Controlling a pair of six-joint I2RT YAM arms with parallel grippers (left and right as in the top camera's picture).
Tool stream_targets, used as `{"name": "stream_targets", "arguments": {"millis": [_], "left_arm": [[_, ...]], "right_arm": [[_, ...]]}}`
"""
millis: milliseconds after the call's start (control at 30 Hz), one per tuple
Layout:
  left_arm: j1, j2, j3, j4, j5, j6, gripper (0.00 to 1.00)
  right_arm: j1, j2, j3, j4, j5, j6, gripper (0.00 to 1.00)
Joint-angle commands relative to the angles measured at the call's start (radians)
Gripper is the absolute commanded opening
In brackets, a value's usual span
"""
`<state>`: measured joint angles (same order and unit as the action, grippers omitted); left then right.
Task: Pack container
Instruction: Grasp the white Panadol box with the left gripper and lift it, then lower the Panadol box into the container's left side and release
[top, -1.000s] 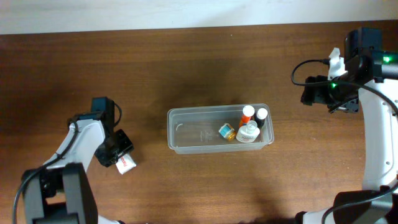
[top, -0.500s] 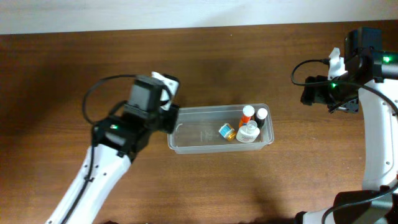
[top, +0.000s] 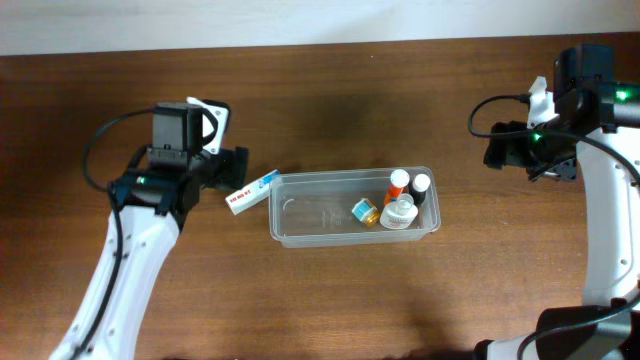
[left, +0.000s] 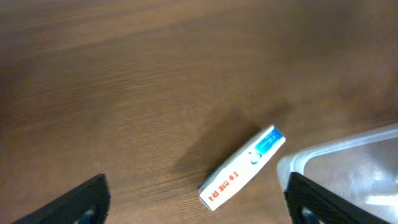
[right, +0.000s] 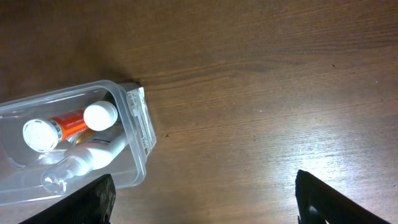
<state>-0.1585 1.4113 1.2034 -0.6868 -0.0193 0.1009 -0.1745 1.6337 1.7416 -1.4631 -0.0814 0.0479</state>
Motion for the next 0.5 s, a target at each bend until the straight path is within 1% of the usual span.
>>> {"name": "stream_targets", "arguments": {"millis": [0,167,467], "left_arm": [[0.028,0.134,-0.001,-0.001,0.136,0.165,0.99],[0.028,0.309,-0.001,-0.004,0.136,0.287,0.99],[0.028,0.421,-0.002,-0.019,0.136,0.29,0.99]], "right_arm": [[-0.003,-0.007,-0.005,-0.001,-0.013,-0.008,0.84],[-0.003,-0.007,-0.005,0.001,-0.013,-0.008,0.84],[-0.003,-0.007,-0.005,0.005,-0.013,-0.008,0.84]]}}
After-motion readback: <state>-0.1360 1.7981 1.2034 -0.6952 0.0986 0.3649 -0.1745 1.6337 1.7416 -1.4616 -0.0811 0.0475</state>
